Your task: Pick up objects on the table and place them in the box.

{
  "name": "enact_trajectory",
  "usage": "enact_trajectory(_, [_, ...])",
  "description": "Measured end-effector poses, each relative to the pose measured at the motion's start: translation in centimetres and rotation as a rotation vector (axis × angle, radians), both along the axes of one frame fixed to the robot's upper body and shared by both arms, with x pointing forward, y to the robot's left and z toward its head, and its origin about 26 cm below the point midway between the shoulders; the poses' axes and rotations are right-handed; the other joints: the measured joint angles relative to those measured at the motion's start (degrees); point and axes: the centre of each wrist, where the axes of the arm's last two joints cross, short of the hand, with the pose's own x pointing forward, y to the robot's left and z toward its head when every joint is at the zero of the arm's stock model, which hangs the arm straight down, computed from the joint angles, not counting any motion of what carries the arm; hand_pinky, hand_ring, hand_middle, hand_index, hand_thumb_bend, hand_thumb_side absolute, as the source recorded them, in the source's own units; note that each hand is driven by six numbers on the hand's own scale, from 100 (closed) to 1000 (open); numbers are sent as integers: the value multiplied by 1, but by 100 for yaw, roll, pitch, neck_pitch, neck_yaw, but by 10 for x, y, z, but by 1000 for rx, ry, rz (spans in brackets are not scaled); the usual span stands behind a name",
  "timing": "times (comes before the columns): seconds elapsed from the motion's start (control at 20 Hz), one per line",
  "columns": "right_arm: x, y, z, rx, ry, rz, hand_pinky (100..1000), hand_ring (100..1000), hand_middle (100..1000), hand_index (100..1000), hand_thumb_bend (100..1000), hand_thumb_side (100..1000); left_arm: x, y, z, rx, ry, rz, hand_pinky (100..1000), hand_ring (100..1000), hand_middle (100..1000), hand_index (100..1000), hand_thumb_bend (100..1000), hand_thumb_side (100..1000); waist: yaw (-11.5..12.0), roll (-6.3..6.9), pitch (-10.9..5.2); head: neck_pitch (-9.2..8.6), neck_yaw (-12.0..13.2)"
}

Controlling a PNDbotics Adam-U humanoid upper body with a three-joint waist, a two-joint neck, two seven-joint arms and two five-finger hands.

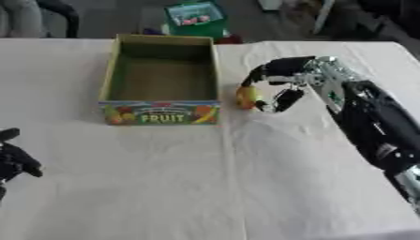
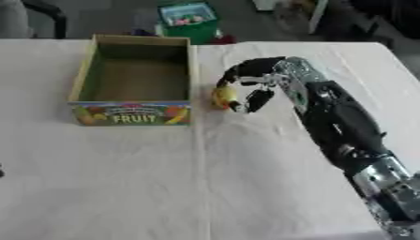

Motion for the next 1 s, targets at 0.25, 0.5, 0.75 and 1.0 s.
enact_trajectory(0.25, [1, 6, -4, -12, -22, 19, 766, 773, 734, 784, 137, 483, 0, 0, 0, 0, 0, 0, 467, 500, 459, 796, 100, 762, 12, 5, 0, -1, -1])
enact_trajectory(0.5, [0, 6, -10, 52, -149, 30, 712, 690, 588, 522, 108, 433, 0, 0, 0, 0, 0, 0, 467, 500, 458, 796, 100, 763, 13, 14, 1, -2, -3])
enact_trajectory(0.75, [-1, 4, -13, 163, -355, 48, 641, 608, 499, 297, 100, 288, 0, 0, 0, 0, 0, 0, 467, 500, 458, 795, 100, 762, 5, 17, 1, -2, -3])
enact_trajectory(1.0, [-1, 2, -14, 277, -522, 61, 607, 572, 460, 234, 100, 192, 0, 0, 0, 0, 0, 0, 467, 499, 458, 795, 100, 759, -4, 17, 0, -3, -1])
